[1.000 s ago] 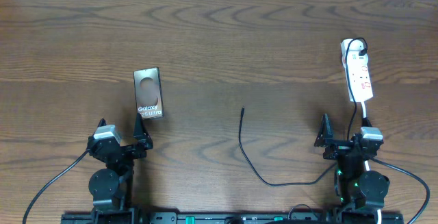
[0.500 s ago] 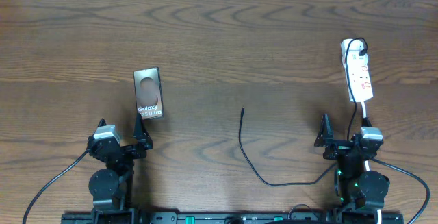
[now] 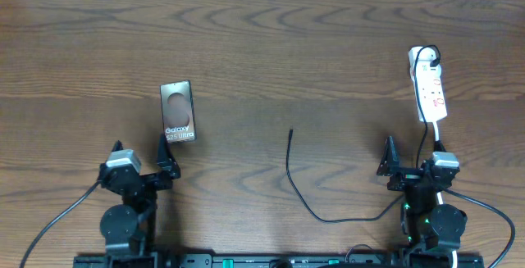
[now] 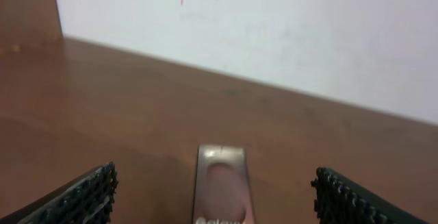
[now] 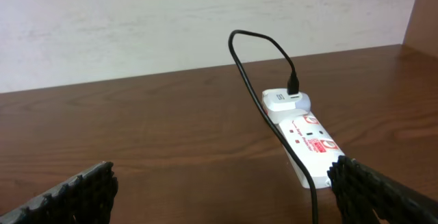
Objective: Plug charger to phone and switch on socket
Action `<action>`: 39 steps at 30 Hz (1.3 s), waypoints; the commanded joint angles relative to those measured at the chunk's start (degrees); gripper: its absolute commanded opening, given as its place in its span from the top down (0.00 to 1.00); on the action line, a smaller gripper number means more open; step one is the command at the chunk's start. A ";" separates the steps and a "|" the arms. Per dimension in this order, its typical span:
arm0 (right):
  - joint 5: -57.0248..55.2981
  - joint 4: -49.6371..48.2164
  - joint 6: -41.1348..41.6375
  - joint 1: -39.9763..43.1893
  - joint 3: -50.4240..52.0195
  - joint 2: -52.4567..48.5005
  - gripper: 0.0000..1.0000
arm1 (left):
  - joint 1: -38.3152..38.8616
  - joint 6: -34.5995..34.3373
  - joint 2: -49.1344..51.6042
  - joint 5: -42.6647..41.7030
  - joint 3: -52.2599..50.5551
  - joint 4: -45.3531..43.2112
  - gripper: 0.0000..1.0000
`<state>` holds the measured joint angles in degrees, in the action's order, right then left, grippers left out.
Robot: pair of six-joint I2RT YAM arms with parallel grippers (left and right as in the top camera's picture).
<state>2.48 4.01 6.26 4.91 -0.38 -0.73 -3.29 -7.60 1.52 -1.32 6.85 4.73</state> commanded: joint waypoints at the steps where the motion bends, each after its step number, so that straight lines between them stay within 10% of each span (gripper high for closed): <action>1: -0.87 0.28 -0.79 -0.31 0.07 0.35 0.01 | -0.28 0.48 3.32 0.42 6.49 0.44 0.10; 23: -0.85 0.28 -0.76 -0.44 0.07 0.35 0.01 | -0.28 3.37 56.13 -7.21 51.12 26.05 0.10; 39: -0.85 0.28 -0.76 -0.44 0.07 0.35 0.01 | -0.28 8.33 73.24 -7.06 60.89 35.76 0.10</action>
<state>2.07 4.01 6.26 4.91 -0.38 -0.71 -3.29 -1.13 73.06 -7.66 64.93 40.12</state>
